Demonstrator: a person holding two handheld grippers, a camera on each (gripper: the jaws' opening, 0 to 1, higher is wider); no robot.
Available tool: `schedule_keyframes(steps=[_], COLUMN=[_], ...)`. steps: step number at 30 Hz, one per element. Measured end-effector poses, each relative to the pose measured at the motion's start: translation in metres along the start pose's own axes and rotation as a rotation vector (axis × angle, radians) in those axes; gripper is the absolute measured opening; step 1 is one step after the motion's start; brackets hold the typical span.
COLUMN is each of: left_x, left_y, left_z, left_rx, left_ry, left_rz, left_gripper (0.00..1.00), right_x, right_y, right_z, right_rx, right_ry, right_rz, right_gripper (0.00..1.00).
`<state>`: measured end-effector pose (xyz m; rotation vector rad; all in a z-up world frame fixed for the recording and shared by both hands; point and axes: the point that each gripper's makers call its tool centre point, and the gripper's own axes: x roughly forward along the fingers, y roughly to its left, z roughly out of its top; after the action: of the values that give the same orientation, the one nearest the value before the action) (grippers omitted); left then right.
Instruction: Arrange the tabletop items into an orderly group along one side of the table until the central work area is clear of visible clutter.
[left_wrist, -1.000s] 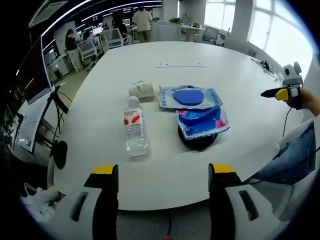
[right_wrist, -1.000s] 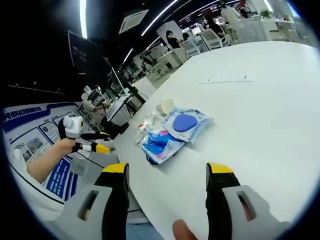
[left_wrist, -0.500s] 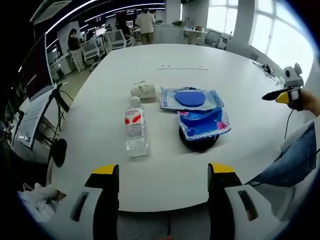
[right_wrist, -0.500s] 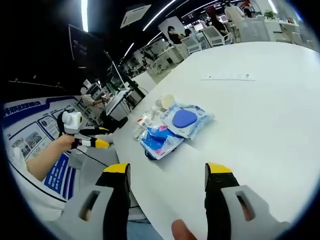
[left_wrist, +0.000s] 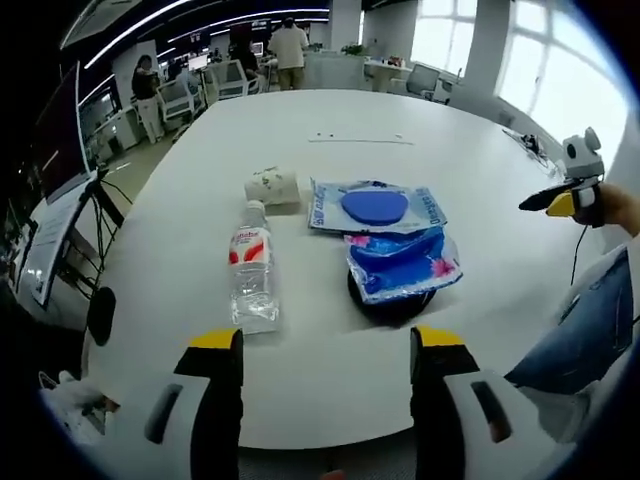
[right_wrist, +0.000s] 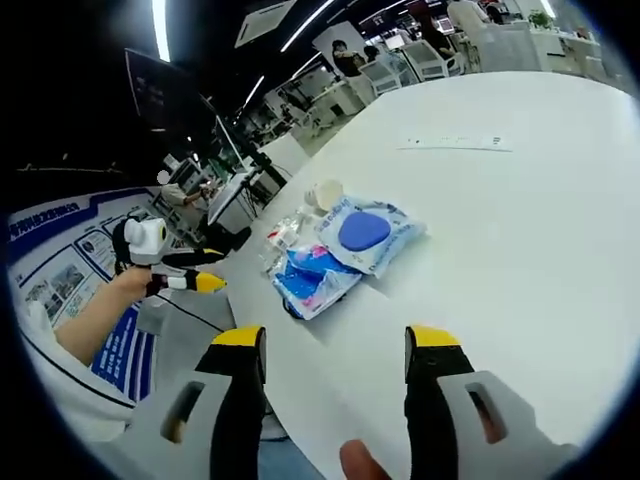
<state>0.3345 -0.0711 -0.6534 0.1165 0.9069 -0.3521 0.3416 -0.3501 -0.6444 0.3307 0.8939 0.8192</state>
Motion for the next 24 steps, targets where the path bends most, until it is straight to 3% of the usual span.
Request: schedule_keyframes(steps=[19, 24], left_x=[0.048, 0.062], left_y=[-0.013, -0.007], left_z=[0.036, 0.051], left_rx=[0.048, 0.000], left_ry=[0.011, -0.010], left_rz=[-0.064, -0.068], left_gripper=[0.59, 0.52], right_x=[0.025, 0.034], right_y=[-0.006, -0.009], right_z=[0.005, 0.005], right_rx=[0.008, 0.001], right_ry=[0.047, 0.064], right_rz=[0.001, -0.002], right_gripper=[0.50, 0.49])
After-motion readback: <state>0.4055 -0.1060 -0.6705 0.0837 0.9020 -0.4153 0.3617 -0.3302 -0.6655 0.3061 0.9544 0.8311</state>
